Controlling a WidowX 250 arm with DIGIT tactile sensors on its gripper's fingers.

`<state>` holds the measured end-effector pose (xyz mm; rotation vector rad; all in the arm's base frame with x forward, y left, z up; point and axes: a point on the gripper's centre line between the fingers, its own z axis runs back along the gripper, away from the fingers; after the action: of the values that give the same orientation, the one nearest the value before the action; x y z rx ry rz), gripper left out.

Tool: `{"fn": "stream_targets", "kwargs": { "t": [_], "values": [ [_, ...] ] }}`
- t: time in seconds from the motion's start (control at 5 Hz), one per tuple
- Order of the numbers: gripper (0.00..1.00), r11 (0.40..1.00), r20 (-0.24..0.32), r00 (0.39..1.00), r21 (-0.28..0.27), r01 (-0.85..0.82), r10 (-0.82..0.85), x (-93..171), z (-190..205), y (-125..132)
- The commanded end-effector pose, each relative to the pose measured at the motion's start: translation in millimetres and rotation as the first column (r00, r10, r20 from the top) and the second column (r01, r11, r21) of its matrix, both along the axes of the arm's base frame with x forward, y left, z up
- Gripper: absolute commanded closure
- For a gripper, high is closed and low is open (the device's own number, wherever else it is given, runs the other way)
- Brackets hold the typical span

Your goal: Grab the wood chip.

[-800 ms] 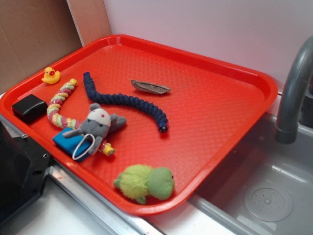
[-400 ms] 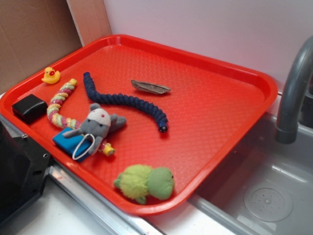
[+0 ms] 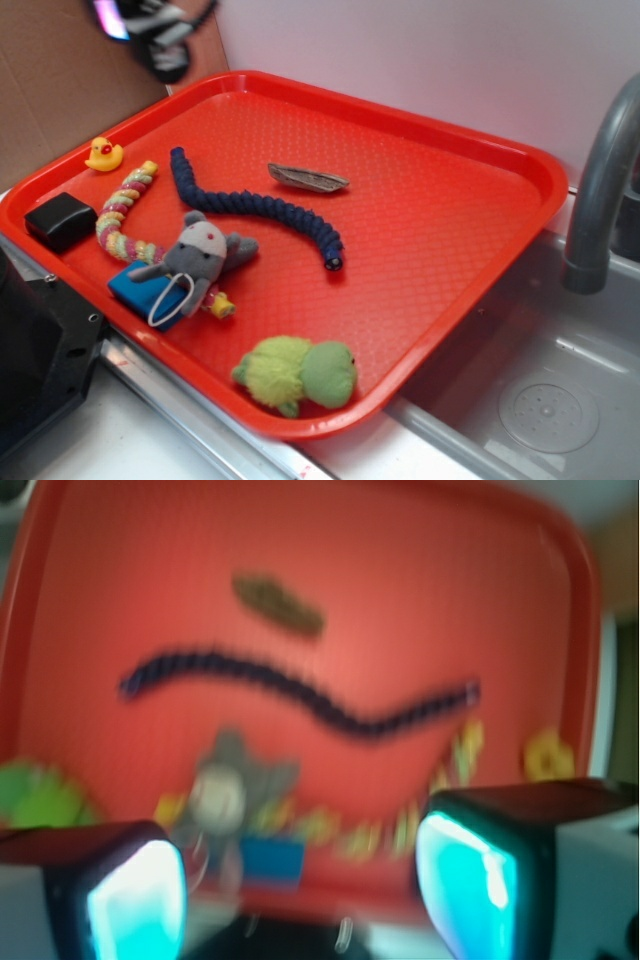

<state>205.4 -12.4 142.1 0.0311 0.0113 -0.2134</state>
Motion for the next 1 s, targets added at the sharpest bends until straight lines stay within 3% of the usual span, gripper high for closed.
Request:
{"fn": "stream_targets", "kwargs": {
  "t": [0.0,0.2,0.4,0.8],
  "values": [
    [0.0,0.984,0.074,0.981,0.029,0.178,-0.18,60,-45,2],
    [0.0,0.927,0.122,0.919,0.039,0.373,-0.375,57,-76,-15],
    [0.0,0.925,0.108,0.92,-0.008,0.379,-0.376,60,-101,-16],
    [0.0,0.963,0.02,0.965,-0.065,0.262,-0.261,72,-125,-11]
  ]
}}
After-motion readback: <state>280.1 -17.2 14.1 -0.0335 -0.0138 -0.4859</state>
